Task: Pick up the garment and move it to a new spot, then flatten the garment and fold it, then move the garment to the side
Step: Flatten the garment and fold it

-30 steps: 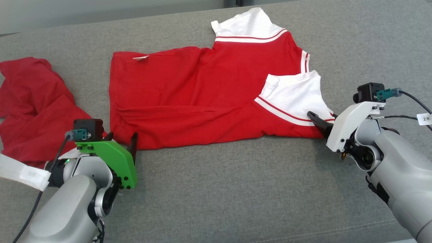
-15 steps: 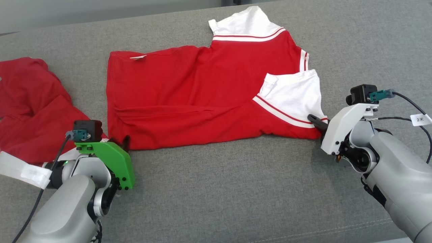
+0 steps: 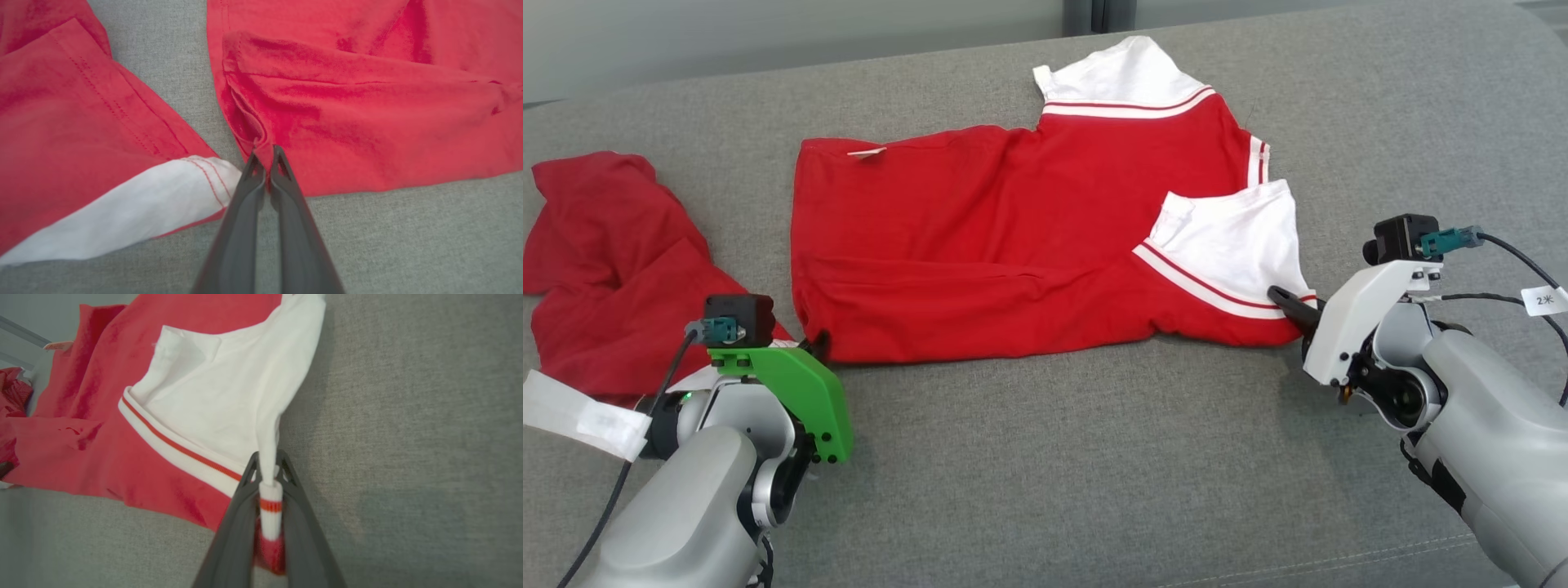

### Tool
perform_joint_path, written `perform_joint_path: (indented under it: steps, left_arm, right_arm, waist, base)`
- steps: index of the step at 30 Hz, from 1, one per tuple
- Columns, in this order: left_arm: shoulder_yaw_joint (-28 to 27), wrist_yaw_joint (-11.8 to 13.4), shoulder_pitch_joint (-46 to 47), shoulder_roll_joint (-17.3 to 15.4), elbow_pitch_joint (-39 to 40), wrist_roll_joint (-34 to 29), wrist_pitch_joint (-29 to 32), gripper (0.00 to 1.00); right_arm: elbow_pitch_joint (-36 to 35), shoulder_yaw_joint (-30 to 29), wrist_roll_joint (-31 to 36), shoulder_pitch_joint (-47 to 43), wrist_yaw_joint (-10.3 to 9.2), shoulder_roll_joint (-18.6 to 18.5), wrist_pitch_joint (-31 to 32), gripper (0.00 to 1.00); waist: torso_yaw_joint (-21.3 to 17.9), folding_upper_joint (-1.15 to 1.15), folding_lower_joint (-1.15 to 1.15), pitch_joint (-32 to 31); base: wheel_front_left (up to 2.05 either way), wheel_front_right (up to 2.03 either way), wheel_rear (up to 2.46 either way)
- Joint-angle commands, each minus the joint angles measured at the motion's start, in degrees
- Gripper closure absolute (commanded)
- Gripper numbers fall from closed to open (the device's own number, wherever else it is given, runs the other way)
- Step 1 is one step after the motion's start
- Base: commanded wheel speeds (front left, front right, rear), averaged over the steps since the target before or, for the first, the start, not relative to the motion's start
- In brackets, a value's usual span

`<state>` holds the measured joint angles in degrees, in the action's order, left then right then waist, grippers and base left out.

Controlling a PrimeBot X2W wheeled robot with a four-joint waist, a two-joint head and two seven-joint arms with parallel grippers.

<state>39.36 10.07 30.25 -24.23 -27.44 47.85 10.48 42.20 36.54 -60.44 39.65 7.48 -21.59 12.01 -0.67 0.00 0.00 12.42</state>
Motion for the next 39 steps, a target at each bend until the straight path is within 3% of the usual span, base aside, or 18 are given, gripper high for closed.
perform_joint_path:
  steps: [1,10,25,33,39]
  left_arm:
    - [0.16,-0.19,-0.78,-0.14,0.41,0.6,-0.33,1.0]
    - [0.36,1.42,-6.11,-1.63,3.67,1.4,-0.08,1.0]
    - [0.46,8.43,-20.16,-4.7,17.56,3.67,0.03,1.0]
    - [-0.21,12.41,-26.49,-6.13,23.04,4.82,0.1,1.0]
    - [0.08,13.98,-29.04,-6.91,25.33,5.57,0.99,1.0]
  right_arm:
    - [-0.36,0.18,-0.74,-1.45,0.02,-0.65,0.33,1.0]
    - [-2.39,0.14,-2.41,-5.75,0.01,-3.57,1.35,1.0]
    - [-7.67,-4.2,-4.09,-18.09,-0.04,-9.95,2.48,1.0]
    - [-11.28,-8.53,-3.25,-24.57,-0.04,-10.4,3.16,1.0]
    - [-12.52,-11.67,-1.19,-26.93,-0.04,-9.34,4.52,1.0]
  waist:
    - [0.09,0.0,0.0,-0.94]
    - [-0.22,0.0,0.0,-5.38]
    - [-0.6,0.0,0.0,-11.14]
    - [-1.23,0.0,0.0,-11.66]
    - [-0.98,0.0,0.0,-11.7]
  base:
    - [0.0,0.0,0.0]
    - [0.0,0.0,0.0]
    - [0.0,0.0,0.0]
    - [0.0,0.0,0.0]
    - [0.0,0.0,0.0]
